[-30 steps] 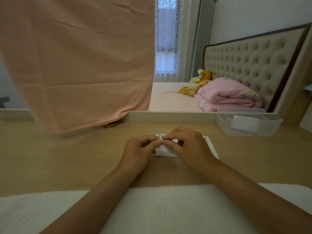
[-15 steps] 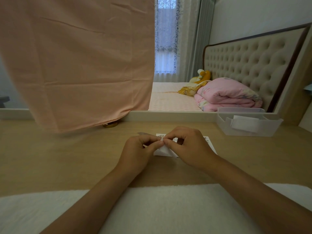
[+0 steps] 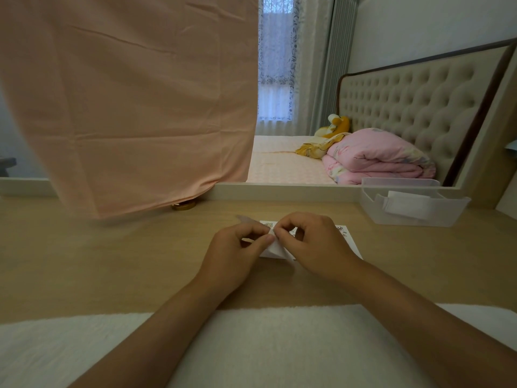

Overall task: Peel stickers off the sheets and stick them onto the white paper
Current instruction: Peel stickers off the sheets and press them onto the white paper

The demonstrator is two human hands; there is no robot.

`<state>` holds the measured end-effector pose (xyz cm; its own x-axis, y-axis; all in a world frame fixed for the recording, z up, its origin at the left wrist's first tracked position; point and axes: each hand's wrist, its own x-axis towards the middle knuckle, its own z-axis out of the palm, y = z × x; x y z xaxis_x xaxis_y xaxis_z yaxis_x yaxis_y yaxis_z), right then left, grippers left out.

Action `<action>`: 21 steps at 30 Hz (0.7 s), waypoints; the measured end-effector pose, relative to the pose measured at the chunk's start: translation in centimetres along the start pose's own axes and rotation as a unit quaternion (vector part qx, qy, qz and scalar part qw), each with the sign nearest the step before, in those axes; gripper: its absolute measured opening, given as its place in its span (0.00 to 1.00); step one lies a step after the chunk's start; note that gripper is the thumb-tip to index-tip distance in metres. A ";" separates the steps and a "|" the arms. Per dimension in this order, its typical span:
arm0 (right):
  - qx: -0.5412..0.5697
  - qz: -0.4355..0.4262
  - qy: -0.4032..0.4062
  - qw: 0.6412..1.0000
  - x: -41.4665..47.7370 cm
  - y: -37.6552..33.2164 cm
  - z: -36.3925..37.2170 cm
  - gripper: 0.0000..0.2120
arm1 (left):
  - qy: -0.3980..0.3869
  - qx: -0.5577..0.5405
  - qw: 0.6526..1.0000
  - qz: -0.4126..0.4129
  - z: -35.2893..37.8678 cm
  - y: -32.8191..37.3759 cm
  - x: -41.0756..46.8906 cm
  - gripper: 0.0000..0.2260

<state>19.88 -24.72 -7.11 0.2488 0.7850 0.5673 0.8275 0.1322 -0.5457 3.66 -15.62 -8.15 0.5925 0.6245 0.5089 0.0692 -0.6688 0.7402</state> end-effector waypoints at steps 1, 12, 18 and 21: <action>-0.002 0.002 0.003 1.000 0.0 0.0 0.0 0.05 | -0.001 -0.006 1.000 -0.004 0.0 0.1 0.0 0.06; -0.070 -0.002 0.010 0.997 0.0 -0.9 0.2 0.05 | 0.033 -0.203 0.965 -0.163 0.6 0.7 -0.1 0.10; -0.074 0.021 0.001 0.997 0.3 -1.1 0.1 0.06 | 0.027 -0.186 0.970 -0.157 0.5 1.0 -0.1 0.11; -0.039 0.039 -0.014 0.998 0.4 -1.1 0.1 0.06 | 0.031 -0.186 0.970 -0.153 0.4 1.1 -0.1 0.12</action>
<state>19.02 -24.50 -6.38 0.3008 0.8074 0.5075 0.8429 0.0238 -0.5375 3.98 -16.61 -7.54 0.5399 0.8016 0.2569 -0.0675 -0.2630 0.9624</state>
